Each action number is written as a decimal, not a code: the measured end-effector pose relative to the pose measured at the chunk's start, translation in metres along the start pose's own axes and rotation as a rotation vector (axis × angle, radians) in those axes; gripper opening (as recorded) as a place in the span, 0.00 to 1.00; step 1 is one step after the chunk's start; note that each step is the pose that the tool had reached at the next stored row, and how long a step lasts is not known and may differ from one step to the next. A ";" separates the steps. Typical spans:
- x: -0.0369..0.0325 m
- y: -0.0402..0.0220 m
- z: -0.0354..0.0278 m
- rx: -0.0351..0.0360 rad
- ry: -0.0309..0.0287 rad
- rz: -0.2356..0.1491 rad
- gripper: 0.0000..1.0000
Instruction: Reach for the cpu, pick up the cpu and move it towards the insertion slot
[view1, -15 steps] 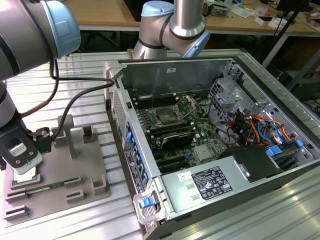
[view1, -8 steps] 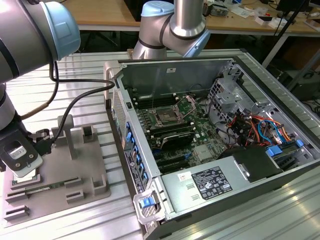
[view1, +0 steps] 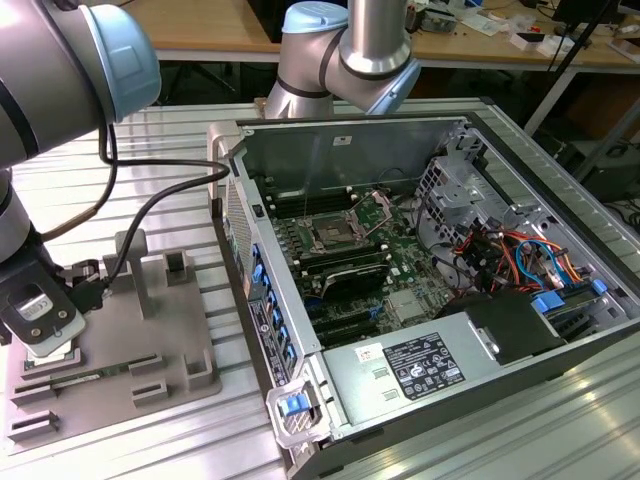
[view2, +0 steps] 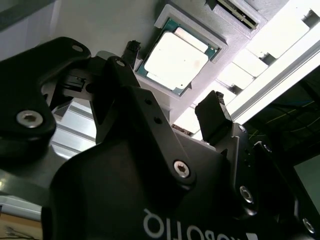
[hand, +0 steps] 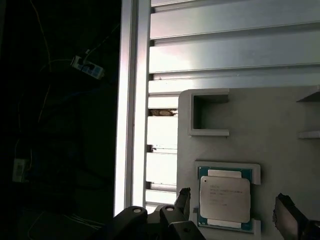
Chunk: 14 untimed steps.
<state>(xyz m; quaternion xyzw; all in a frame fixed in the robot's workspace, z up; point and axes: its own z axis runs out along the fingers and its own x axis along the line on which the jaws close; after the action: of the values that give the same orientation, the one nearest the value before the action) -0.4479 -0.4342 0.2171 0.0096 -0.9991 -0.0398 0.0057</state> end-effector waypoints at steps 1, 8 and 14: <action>0.0000 -0.0002 0.0003 0.0000 0.0001 0.000 0.74; 0.0000 -0.0010 0.0041 0.0001 0.0012 0.000 0.74; 0.0002 -0.0023 0.0088 0.0000 0.0023 0.000 0.74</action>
<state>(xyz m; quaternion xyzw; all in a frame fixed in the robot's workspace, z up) -0.4481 -0.4358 0.2082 0.0097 -0.9991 -0.0399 0.0069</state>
